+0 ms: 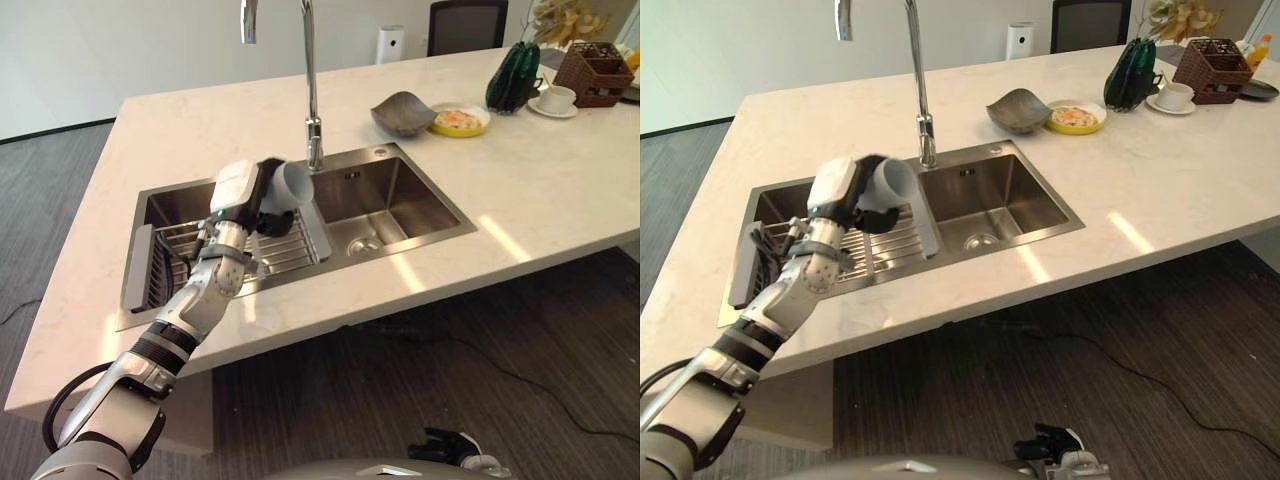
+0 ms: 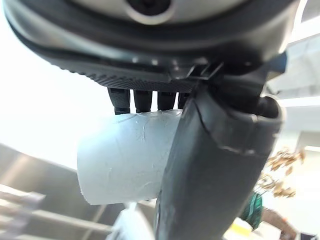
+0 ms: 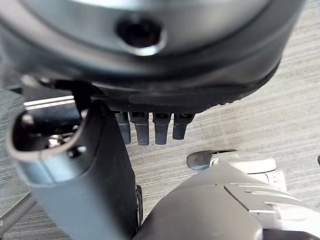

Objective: Place the dishes in the dishwasher.

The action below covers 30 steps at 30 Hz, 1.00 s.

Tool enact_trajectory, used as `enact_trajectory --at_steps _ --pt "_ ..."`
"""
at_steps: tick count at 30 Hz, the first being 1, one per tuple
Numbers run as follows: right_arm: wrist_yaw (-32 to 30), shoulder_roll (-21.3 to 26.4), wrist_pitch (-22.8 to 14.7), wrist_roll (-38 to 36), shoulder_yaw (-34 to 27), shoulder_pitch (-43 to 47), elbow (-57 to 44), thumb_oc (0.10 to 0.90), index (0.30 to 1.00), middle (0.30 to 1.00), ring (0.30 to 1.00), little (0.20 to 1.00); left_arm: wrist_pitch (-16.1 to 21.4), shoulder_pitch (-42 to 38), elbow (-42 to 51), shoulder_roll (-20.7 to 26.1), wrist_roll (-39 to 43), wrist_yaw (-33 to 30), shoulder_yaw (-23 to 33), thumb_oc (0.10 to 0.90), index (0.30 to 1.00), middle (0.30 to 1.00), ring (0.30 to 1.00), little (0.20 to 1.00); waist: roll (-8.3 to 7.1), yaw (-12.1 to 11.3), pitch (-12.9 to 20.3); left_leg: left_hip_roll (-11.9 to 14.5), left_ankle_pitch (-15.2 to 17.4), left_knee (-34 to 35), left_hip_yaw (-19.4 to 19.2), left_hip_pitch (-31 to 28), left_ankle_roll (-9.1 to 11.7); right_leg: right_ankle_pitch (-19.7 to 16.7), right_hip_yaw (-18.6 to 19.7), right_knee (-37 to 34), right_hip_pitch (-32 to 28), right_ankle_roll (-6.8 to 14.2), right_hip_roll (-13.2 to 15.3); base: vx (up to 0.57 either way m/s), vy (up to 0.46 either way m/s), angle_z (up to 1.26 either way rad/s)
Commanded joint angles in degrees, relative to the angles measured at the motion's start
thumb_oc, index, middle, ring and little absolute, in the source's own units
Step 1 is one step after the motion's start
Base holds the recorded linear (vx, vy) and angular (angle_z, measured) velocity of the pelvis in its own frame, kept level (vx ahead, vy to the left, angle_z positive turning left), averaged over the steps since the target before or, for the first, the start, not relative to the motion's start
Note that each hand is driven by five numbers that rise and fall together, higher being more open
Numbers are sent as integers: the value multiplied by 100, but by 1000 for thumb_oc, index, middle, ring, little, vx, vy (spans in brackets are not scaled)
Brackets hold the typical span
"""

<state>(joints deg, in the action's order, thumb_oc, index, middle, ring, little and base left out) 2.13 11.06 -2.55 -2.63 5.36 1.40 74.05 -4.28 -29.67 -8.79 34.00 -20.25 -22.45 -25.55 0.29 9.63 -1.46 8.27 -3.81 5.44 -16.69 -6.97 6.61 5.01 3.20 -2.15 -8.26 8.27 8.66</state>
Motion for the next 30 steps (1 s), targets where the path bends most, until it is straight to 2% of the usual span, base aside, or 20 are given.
enact_trajectory --at_steps 1,2,4,5,8,10,11,13,14,16,19,22,23,26,28,29,30 --pt "-63 -94 -62 -128 201 22 265 800 900 900 900 900 427 -1171 316 32 86 -338 709 400 300 300 300 300 -41 -120 97 399 369 -44 267 -275 344 -500 -334 -286 219 327 140 3 10 8" --pt "-63 -94 -62 -128 201 22 265 800 900 900 900 900 427 -1171 316 32 86 -338 709 400 300 300 300 300 -41 -120 97 399 369 -44 267 -275 344 -500 -334 -286 219 327 140 16 6 8" --pt "-66 -124 -62 -164 171 22 284 800 900 900 900 900 519 -1194 1003 -118 492 -134 831 400 300 300 300 300 -39 -202 90 400 351 -44 365 -219 339 -477 -455 -286 177 303 149 20 9 15" --pt "-65 -109 -59 -221 121 65 286 800 900 900 900 900 510 -1191 1398 44 608 66 911 400 300 300 300 300 -32 -291 92 395 334 -44 430 -173 337 -459 -515 -286 159 294 151 -29 -2 27" --pt "-76 -132 -66 -274 91 134 287 800 900 900 900 900 475 -996 1876 118 671 126 1080 400 300 300 300 300 -35 -373 80 402 247 -44 505 -79 330 -506 -591 -286 186 264 146 -20 -8 21" --pt "-80 -164 -83 -312 81 165 285 800 900 900 900 900 470 -621 2252 116 716 48 1346 400 300 300 300 300 -42 -466 71 390 229 -44 575 -18 329 -494 -666 -286 178 250 151 -16 -6 17" --pt "-44 -204 -86 -302 82 186 301 800 900 900 900 900 457 -167 2475 38 923 85 1560 400 300 300 300 300 -51 -578 43 383 210 -44 627 24 326 -484 -739 -286 160 235 160 -17 -7 32" --pt "-43 -199 -87 -302 96 178 300 800 900 900 900 900 447 -135 2501 39 924 95 1582 400 300 300 300 300 -46 -558 53 382 209 -44 636 29 326 -482 -748 -286 158 235 160 -9 -7 23" --pt "-26 -256 -100 -290 107 170 267 800 900 900 900 900 433 478 2650 40 1096 45 1908 400 300 300 300 300 -64 -693 31 377 188 -44 692 64 323 -471 -805 -286 145 217 171 -4 -7 13" --pt "-23 -267 -101 -296 107 171 260 800 900 900 900 900 422 826 2741 66 1123 37 2098 400 300 300 300 300 -64 -719 43 370 176 -44 724 84 325 -464 -850 -286 138 208 176 2 -5 21" --pt "-14 -298 -108 -306 116 228 222 800 900 900 900 900 399 1811 2865 146 1110 -218 2713 400 300 300 300 300 -80 -911 16 360 196 -44 802 113 348 -398 -961 -286 87 199 193 21 -14 21" --pt "-38 -309 -96 -242 201 205 209 800 900 900 900 900 442 2421 2875 -70 1311 -641 3198 400 300 300 300 300 -67 -996 -21 349 113 -44 867 161 331 -442 -992 -286 107 181 182 -37 -14 12" --pt "-46 -303 -82 -228 221 183 201 800 900 900 900 900 403 2544 2866 -143 1390 -830 3352 400 300 300 300 300 -62 -1025 -16 340 188 -44 887 118 329 -375 -992 -286 75 190 188 -6 -18 16" --pt "-95 -267 -80 -157 312 174 172 800 900 900 900 900 303 2838 3029 -263 1275 -1362 3749 400 300 300 300 300 -28 -1133 -33 333 145 -44 934 76 297 -329 -982 -286 31 154 163 1 -30 5" --pt "-87 -247 -104 -107 420 175 124 800 900 900 900 900 292 2910 3208 -217 1176 -1485 3892 400 300 300 300 300 -9 -1326 -188 320 -81 -241 1041 240 323 -340 -1028 -286 6 92 155 -84 -52 5" --pt "-95 -211 -112 -90 455 177 118 800 900 900 900 900 317 2871 3270 -148 1175 -1498 3930 400 300 300 300 300 -7 -1426 -252 295 -89 -479 1211 429 373 -277 -1127 -286 -32 71 165 -87 -68 11" --pt "-114 -181 -139 -95 467 182 98 800 900 900 900 900 340 2826 3309 -63 1121 -1509 3981 400 300 300 300 300 13 -1565 -331 266 -228 -651 1409 635 463 -272 -1257 -286 -53 48 157 -73 -88 37"
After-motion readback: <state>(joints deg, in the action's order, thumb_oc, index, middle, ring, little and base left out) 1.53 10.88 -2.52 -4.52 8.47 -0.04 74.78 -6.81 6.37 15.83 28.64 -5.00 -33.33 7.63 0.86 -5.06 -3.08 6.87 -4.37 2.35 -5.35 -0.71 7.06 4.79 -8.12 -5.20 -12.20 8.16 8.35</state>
